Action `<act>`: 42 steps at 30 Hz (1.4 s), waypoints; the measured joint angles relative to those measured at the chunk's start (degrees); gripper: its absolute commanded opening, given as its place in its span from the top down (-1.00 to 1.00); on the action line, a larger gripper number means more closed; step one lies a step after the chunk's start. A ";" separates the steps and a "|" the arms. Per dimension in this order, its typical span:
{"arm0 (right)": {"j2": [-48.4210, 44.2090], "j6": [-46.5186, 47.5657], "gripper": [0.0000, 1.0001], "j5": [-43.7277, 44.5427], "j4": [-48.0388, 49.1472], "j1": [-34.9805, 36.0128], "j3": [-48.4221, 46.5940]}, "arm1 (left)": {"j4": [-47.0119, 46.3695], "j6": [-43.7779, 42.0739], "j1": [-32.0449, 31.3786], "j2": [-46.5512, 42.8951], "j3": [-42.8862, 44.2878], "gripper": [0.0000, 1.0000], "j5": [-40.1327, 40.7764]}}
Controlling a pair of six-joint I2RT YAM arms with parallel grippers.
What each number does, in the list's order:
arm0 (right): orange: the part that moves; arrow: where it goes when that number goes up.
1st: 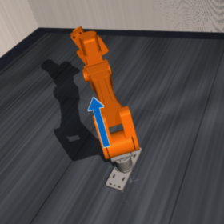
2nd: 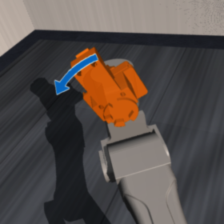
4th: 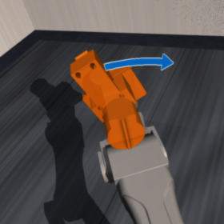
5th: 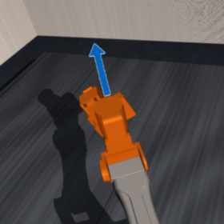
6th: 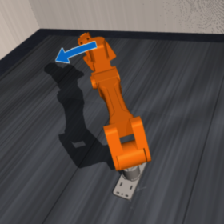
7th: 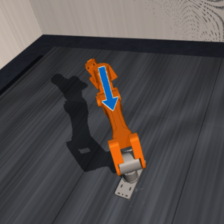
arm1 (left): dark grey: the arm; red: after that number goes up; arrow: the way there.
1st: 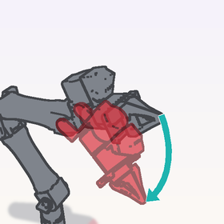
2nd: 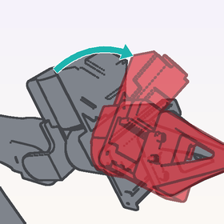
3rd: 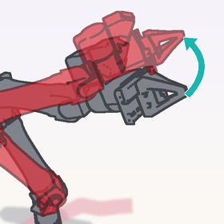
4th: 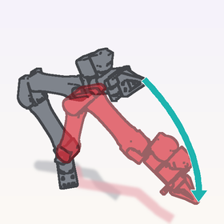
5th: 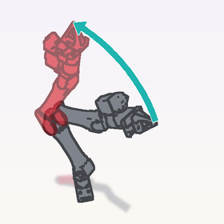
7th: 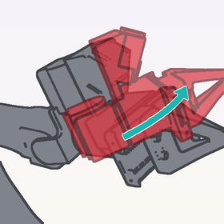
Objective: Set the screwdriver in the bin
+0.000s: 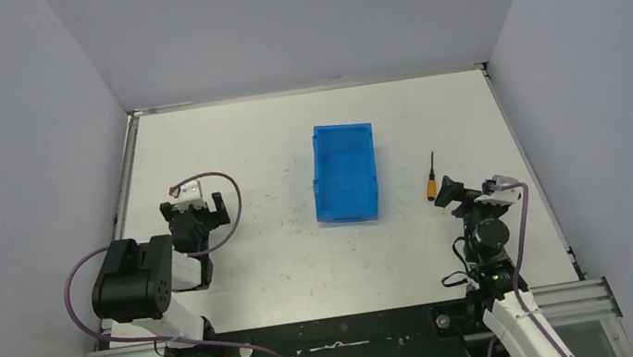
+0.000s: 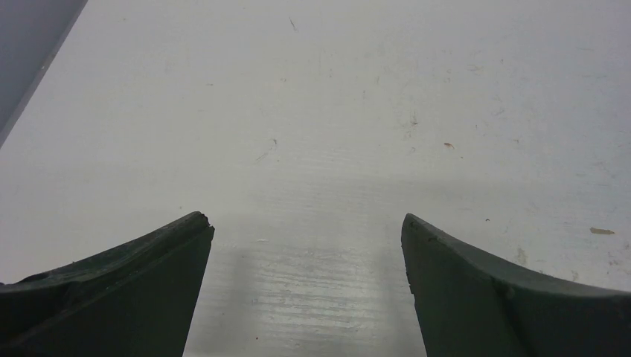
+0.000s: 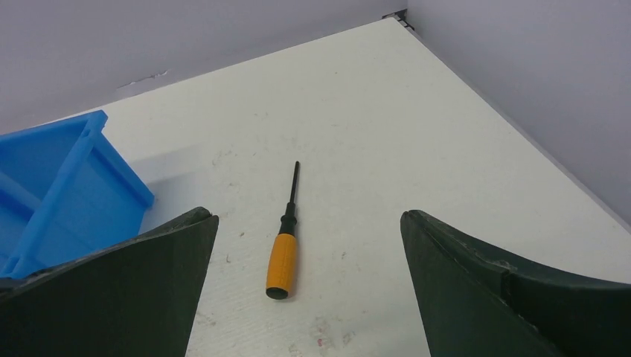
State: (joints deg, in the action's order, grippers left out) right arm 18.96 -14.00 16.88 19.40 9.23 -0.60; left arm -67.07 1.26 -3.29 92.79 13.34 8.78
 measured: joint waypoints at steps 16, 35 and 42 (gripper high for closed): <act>21.75 -4.90 -1.00 -1.36 -12.52 0.00 -27.17 | 0.00 0.00 0.00 0.00 0.00 -0.94 0.00; 74.03 -4.70 0.10 -7.45 -32.09 -2.84 -47.58 | 0.00 0.00 0.00 0.00 0.00 -0.94 0.02; 74.47 -4.44 1.00 -10.95 -32.04 -2.95 -48.19 | 0.00 0.00 0.00 0.00 0.00 -0.94 0.02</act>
State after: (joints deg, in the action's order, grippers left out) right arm 93.43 -18.44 5.93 -12.64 6.28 -48.80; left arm -67.07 1.26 -3.29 92.79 13.34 8.80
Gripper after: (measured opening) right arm 0.098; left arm 0.971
